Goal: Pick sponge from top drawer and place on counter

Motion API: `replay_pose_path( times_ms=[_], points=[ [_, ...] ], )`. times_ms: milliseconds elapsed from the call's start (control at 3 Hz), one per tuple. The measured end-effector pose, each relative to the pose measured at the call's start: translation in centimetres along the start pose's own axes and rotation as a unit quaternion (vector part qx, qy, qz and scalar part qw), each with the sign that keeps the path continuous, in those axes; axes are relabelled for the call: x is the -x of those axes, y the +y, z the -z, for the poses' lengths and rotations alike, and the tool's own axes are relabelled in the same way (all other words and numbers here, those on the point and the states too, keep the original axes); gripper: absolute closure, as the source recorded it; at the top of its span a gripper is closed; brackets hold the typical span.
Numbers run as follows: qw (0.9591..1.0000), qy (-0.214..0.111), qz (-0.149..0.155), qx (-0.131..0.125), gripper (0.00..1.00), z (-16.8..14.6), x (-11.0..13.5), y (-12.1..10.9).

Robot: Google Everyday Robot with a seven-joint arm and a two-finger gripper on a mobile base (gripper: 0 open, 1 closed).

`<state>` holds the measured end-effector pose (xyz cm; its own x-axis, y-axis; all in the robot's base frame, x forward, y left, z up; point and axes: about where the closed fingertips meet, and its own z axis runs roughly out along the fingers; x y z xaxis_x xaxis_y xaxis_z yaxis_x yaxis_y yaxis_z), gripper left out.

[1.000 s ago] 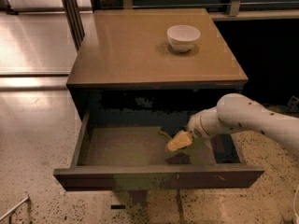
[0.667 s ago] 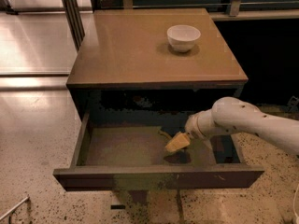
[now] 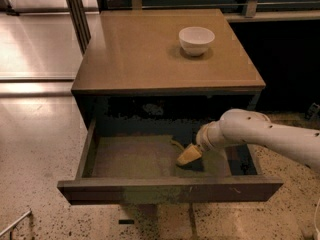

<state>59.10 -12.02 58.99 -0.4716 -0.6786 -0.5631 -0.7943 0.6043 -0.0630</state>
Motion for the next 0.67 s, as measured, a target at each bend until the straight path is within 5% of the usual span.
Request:
replay_pose_path(
  times_ms=[667],
  points=[
    [1.0000, 0.007, -0.004, 0.000, 0.51, -0.66, -0.68, -0.38]
  ],
)
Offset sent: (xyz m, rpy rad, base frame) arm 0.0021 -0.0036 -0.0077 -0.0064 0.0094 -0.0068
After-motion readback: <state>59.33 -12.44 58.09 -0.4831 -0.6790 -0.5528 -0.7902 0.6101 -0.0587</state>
